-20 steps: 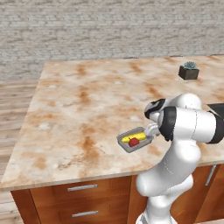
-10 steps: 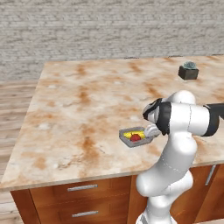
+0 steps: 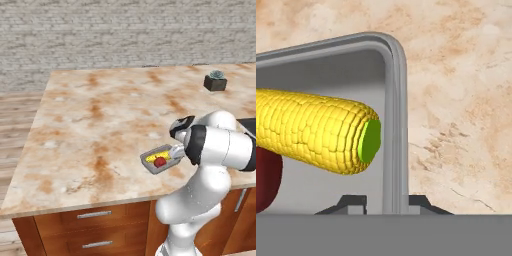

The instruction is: Take the bell pepper and corn out of the freezer and place them in the tupperware container on the counter. Then put the tupperware containing the vegetables back in the freezer.

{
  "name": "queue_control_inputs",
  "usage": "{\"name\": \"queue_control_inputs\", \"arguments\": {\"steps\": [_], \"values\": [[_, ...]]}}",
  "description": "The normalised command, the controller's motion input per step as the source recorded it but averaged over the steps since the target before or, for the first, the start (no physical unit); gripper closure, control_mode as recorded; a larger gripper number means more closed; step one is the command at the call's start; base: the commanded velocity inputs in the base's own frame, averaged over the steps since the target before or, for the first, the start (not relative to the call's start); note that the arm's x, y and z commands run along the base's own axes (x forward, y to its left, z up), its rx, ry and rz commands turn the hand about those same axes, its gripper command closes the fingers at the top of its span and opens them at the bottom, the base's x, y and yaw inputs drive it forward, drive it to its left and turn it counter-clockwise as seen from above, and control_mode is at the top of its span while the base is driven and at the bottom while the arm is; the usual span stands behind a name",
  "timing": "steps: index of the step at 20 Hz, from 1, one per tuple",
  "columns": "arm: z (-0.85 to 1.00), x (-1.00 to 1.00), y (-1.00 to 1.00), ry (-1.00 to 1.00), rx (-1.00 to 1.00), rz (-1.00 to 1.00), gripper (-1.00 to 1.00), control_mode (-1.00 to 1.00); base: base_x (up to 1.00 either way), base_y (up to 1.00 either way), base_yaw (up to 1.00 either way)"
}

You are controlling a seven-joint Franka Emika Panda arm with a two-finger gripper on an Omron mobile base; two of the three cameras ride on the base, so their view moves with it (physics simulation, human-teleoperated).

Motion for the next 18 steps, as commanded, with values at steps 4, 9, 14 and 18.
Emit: {"name": "queue_control_inputs", "arguments": {"steps": [4, 9, 14, 18], "values": [[0.65, -0.35, 0.38, -0.03, 0.00, -0.12, 1.00, -1.00, 0.00, 0.00, 0.00], [0.96, -0.70, 0.36, 0.03, 0.05, -0.24, 1.00, -1.00, 0.00, 0.00, 0.00], [1.00, -0.94, 0.43, 0.02, 0.22, -0.34, 1.00, -1.00, 0.00, 0.00, 0.00], [1.00, -0.84, 0.36, 0.06, 0.06, -0.31, 1.00, -1.00, 0.00, 0.00, 0.00]]}}
